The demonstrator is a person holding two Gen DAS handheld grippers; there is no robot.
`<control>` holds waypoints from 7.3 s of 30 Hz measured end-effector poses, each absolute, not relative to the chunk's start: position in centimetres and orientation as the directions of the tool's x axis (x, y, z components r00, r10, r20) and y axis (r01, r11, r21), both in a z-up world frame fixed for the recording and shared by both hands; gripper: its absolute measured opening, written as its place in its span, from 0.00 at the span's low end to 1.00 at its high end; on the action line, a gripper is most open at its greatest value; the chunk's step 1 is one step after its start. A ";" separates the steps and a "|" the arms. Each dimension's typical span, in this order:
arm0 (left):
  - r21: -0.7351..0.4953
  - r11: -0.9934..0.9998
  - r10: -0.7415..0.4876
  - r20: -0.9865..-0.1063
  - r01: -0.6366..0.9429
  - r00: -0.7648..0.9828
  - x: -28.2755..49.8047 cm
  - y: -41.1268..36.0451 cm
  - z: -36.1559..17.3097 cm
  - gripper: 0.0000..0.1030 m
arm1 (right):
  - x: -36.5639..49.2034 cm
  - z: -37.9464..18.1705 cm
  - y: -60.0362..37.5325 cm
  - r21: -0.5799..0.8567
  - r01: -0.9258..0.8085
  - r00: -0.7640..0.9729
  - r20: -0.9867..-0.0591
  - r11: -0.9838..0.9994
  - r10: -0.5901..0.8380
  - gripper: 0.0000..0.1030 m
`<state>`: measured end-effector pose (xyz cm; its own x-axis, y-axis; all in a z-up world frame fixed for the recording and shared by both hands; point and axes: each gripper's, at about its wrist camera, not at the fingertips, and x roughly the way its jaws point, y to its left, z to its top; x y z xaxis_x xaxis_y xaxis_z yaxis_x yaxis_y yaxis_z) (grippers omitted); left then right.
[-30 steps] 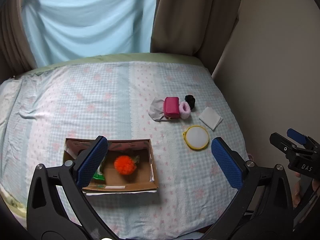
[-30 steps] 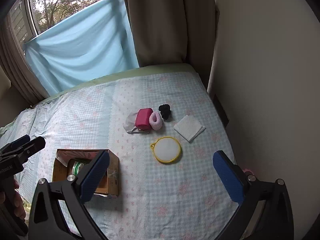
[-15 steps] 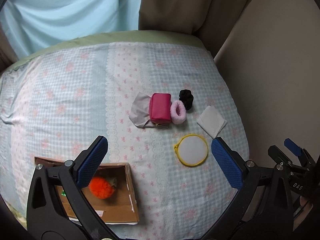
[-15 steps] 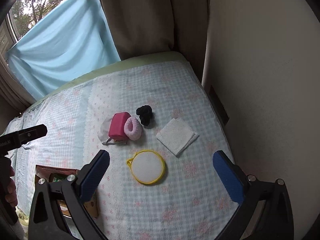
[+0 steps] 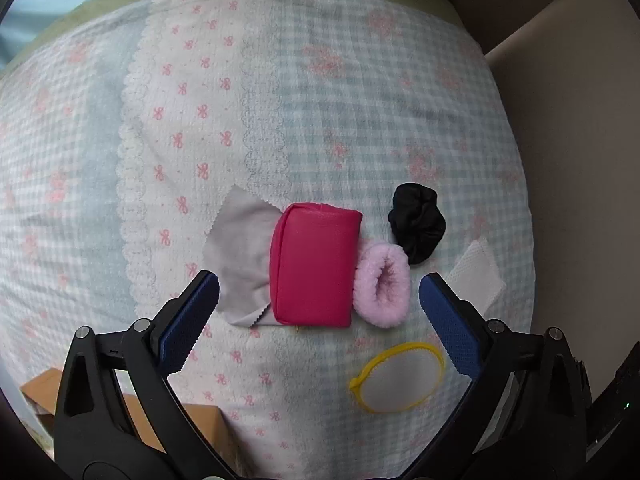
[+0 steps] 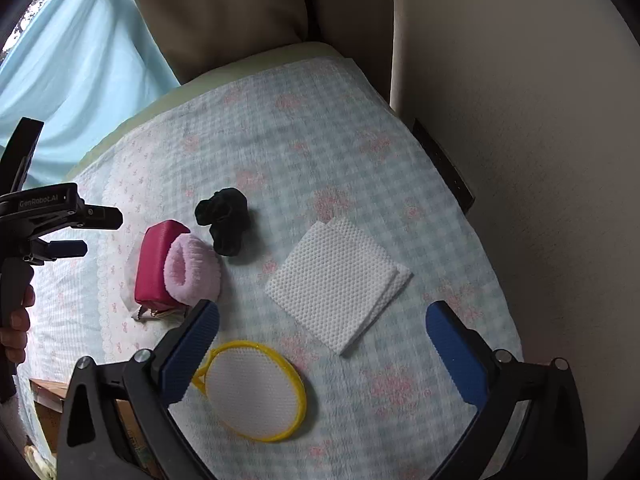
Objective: Organize soft objects
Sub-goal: 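Grasp the pink pouch with the left tool while the right tool grasps the white pad, then carry the pouch and white pad into the box and release both, then withdraw both tools and move toward the pink hair tie and yellow pad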
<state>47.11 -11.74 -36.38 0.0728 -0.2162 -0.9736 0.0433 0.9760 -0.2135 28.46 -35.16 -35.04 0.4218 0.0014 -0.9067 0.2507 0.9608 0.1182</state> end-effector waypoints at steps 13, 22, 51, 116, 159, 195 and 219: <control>-0.152 0.988 -0.151 -0.987 0.014 -0.050 50.1 -14.4 -45.4 0.79 | 33.0 -42.4 -35.5 0.096 0.306 0.358 -0.933 0.947 -0.021 1.00; -0.122 0.992 -0.121 -0.992 0.040 -0.025 48.4 -16.1 -46.9 0.62 | 33.9 -45.2 -35.0 0.045 0.320 0.303 -0.951 0.946 -0.058 0.87; -0.212 0.977 -0.210 -0.974 -0.019 0.087 46.4 -9.1 -39.2 0.37 | 32.0 -41.1 -35.3 0.040 0.369 0.358 -0.928 0.928 -0.102 0.12; -0.155 0.988 -0.153 -0.981 -0.004 0.118 18.1 20.8 -32.9 0.37 | 15.0 -30.8 4.0 0.216 -0.113 0.292 -0.926 0.970 0.240 0.09; -0.113 0.987 -0.133 -0.973 0.115 0.189 15.4 20.3 -27.5 1.00 | 15.0 -25.1 1.9 0.216 -0.097 0.303 -0.924 0.972 0.235 1.00; -0.102 0.989 -0.145 -0.839 0.111 0.525 15.9 -5.6 -12.9 1.00 | 11.1 -16.8 -27.4 0.100 -0.074 0.572 -0.811 0.992 0.124 1.00; -0.118 0.880 -0.241 -0.946 0.460 0.218 38.8 -18.7 -36.8 0.94 | 22.5 -39.8 -27.5 0.138 0.034 0.404 -0.908 0.990 0.113 1.00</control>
<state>38.79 -18.65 -36.77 0.2176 -0.2406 -0.9459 0.4601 0.8800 -0.1180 22.48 -27.47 -39.79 0.4044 0.1126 -0.9076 0.0339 0.9899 0.1379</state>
